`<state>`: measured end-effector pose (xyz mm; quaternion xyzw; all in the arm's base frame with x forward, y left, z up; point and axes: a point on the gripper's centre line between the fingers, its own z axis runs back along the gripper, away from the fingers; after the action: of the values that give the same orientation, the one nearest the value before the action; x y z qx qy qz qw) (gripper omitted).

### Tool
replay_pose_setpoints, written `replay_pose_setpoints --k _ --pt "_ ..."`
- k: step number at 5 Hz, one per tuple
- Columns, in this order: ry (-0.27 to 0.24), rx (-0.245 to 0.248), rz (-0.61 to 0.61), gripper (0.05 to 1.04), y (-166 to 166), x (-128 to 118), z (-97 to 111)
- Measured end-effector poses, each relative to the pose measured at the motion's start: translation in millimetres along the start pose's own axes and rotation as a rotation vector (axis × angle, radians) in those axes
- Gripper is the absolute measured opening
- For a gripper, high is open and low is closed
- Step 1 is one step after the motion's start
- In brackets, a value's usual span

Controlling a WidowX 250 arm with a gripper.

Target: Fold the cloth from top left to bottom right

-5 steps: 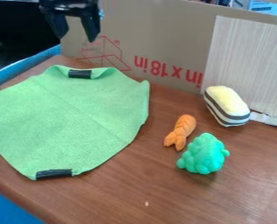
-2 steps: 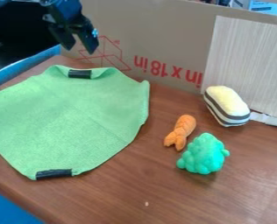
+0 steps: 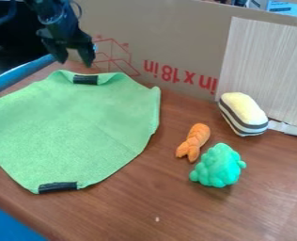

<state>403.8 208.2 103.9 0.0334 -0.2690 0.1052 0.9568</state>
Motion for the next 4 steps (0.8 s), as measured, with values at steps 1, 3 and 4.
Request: replay_pose_setpoints --k 1,3,4 --pt "-0.007 0.072 0.029 1.000 10 3 -8" --pt "0.001 0.151 0.076 1.000 22 3 -33" --pt "0.008 0.166 0.085 1.000 26 3 -39"
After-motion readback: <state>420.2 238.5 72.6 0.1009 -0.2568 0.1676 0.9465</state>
